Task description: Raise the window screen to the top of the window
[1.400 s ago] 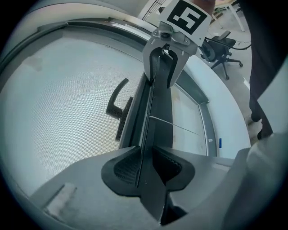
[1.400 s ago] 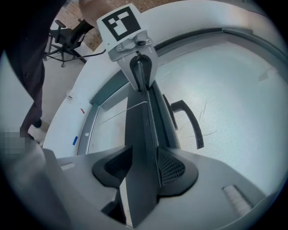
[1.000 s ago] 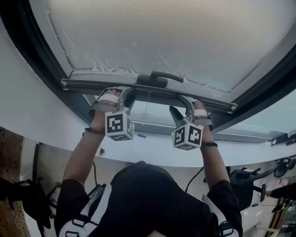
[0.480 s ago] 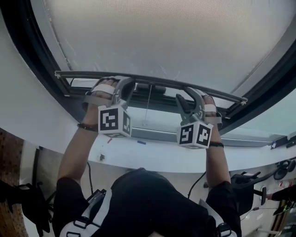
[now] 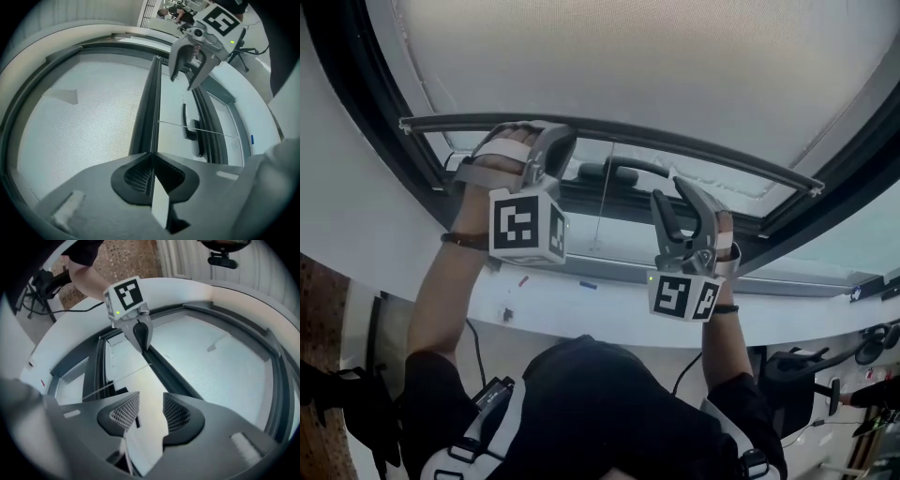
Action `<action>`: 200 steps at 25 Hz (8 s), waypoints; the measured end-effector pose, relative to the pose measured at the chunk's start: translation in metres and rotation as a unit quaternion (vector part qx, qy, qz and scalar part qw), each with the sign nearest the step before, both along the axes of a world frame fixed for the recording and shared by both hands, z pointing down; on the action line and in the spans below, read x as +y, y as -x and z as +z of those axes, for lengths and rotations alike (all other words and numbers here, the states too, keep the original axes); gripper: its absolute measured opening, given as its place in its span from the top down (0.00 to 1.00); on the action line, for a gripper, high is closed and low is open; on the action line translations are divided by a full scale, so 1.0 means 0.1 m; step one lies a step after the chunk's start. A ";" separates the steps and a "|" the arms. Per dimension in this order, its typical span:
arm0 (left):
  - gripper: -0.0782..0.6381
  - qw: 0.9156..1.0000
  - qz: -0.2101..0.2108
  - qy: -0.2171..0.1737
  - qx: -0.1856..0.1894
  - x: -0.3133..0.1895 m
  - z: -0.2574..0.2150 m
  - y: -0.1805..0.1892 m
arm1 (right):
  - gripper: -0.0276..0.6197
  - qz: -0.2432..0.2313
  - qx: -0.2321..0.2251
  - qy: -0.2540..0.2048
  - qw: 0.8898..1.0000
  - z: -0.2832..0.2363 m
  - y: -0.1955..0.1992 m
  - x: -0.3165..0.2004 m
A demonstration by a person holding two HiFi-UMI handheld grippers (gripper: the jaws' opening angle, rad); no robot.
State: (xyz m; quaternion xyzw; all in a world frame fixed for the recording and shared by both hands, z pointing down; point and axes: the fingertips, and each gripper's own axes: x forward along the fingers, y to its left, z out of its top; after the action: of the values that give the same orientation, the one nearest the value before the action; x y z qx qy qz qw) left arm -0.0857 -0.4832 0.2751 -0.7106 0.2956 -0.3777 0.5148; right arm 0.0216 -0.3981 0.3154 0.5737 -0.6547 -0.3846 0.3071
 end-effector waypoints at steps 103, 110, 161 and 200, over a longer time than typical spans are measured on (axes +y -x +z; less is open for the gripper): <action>0.80 0.759 0.083 0.310 0.566 0.16 0.24 0.17 | 0.87 -0.160 -0.347 0.191 0.904 0.07 0.75 -0.49; 0.80 0.760 0.073 0.292 0.575 0.04 0.15 0.30 | 0.87 -0.186 -0.358 0.124 0.907 -0.58 0.65 -0.56; 0.80 0.739 0.105 0.344 0.569 0.50 0.57 0.55 | 0.68 -0.165 -0.384 -0.029 0.908 -0.92 0.47 -0.08; 0.80 0.752 0.067 0.289 0.589 2.96 0.75 -0.29 | 0.95 -0.105 -0.448 0.033 0.887 0.20 -1.35 2.77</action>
State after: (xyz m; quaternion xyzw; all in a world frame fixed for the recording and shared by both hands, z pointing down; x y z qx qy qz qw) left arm -0.0568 -0.1876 0.3497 -0.9250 0.3692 0.0836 0.0330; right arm 0.1567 -0.1211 0.3359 0.6022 -0.7916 -0.0948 -0.0424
